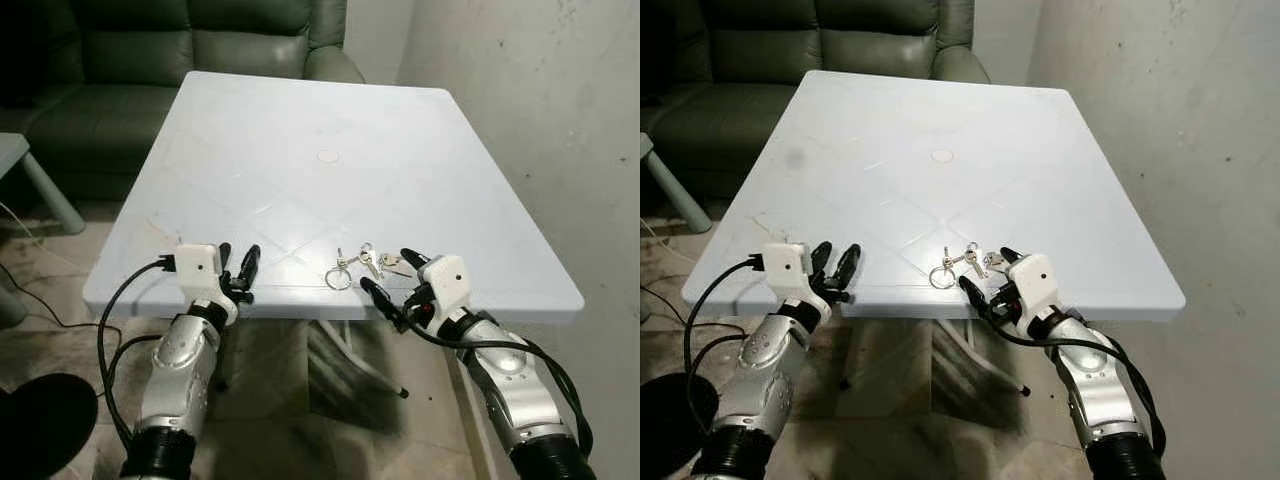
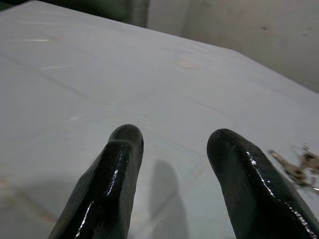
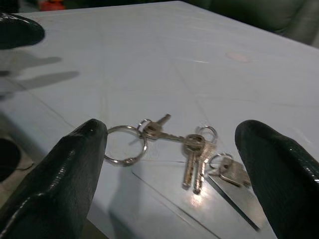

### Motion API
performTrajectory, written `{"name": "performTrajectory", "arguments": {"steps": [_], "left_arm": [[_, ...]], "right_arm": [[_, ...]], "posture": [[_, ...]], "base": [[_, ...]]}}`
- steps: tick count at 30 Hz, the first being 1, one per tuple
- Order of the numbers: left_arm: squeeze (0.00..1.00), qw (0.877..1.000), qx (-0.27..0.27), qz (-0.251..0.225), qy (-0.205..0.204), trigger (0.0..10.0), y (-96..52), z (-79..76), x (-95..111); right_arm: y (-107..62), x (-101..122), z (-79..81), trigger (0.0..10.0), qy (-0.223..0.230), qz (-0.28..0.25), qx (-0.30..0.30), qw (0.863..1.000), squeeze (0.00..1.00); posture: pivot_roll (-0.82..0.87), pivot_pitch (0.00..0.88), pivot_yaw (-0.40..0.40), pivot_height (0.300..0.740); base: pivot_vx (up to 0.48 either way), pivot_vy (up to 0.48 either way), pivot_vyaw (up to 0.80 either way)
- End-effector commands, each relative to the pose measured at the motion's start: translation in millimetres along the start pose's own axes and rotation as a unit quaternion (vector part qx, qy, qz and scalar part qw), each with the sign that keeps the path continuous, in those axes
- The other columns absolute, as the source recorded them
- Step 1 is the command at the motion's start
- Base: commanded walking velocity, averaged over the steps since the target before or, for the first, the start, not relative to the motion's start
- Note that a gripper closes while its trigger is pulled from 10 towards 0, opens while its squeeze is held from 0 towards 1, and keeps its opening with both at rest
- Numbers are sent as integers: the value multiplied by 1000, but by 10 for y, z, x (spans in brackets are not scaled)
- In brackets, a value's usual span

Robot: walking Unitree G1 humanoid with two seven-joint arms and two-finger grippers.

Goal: Hang keys on a hook

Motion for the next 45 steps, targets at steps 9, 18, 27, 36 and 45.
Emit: {"name": "performTrajectory", "arguments": {"steps": [9, 18, 27, 36, 45], "left_arm": [[0, 998, -56, 3, 7, 10000, -180, -315, -24], [0, 996, -88, 14, 8, 10000, -318, -529, -67], [0, 994, -110, 22, 6, 10000, -369, -659, -55], [0, 994, -108, 20, -2, 10000, -360, -649, -17], [0, 994, -107, 17, -6, 10000, -346, -659, 1]], "right_arm": [[188, 167, 170, 10000, 4, -19, 50, 999, 0], [304, 184, 388, 10000, 83, -24, 42, 995, 0], [425, 209, 520, 10000, 144, -29, -48, 988, 0], [509, 276, 529, 6588, 167, -27, -124, 978, 0], [560, 326, 550, 4235, 157, -18, -158, 975, 0]], "posture": [[58, 160, -79, 740], [74, 202, -80, 740], [74, 216, -77, 740], [75, 214, -75, 740], [75, 210, -78, 740]], "base": [[0, 0, 0], [0, 0, 0], [0, 0, 0], [0, 0, 0], [0, 0, 0]]}}
Point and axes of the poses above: a point about 5 cm out from each wrist's last joint towards the gripper, its own y axis pointing out of the wrist towards the gripper, its own x axis along the axis of the wrist's last joint, z = x × y, the point moved 4 cm from there along y, pointing out of the wrist towards the gripper, and after that the axes turned 1 degree about y, right-handed, at the moved point
